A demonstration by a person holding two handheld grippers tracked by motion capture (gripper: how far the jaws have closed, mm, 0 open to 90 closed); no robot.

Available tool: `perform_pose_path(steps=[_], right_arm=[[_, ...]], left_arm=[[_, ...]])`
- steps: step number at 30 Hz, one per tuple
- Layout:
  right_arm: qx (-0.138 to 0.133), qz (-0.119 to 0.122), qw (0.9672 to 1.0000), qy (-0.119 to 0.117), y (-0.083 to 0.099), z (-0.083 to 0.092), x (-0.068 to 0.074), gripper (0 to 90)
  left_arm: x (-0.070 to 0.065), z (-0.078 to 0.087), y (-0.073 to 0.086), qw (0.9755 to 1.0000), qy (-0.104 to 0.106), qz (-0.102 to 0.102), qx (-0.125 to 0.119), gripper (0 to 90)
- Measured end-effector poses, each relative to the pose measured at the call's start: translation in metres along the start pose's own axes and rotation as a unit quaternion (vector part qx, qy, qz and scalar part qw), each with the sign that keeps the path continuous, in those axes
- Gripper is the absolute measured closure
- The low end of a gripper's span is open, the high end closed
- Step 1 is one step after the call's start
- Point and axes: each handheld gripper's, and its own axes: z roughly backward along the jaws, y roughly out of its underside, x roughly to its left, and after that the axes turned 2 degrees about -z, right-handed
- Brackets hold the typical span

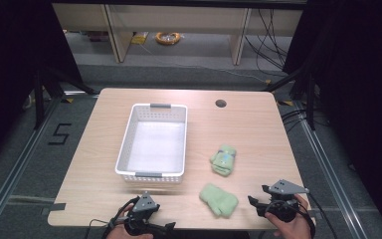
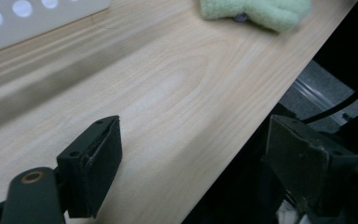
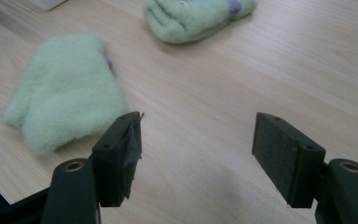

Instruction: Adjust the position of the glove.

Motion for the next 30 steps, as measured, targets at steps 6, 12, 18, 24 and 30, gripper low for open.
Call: perform_pose_path(steps=[6, 12, 18, 24, 30], right_arm=[[-0.003, -0.019, 0.9998, 0.001, -0.003, 0.003, 0.003, 35.3], [-0.016, 0.006, 0.9998, -0.005, -0.008, 0.002, 0.003, 37.0], [-0.023, 0.014, 0.9995, -0.018, -0.014, 0.003, 0.011, 38.2], [-0.020, 0.020, 0.9991, -0.031, -0.015, 0.001, 0.018, 40.9], [-0.017, 0.042, 0.9982, -0.041, -0.016, -0.002, 0.020, 45.7]], left_arm=[[-0.004, -0.002, -0.004, 0.9999, 0.010, 0.005, -0.004, 18.0], [-0.009, -0.006, -0.015, 0.9996, 0.017, 0.017, -0.012, 18.1], [-0.016, -0.014, -0.037, 0.9994, 0.023, -0.011, -0.023, 19.2], [-0.019, -0.028, -0.060, 0.9990, 0.029, -0.029, -0.020, 22.3], [-0.023, -0.047, -0.071, 0.9984, 0.046, -0.029, -0.014, 29.4]])
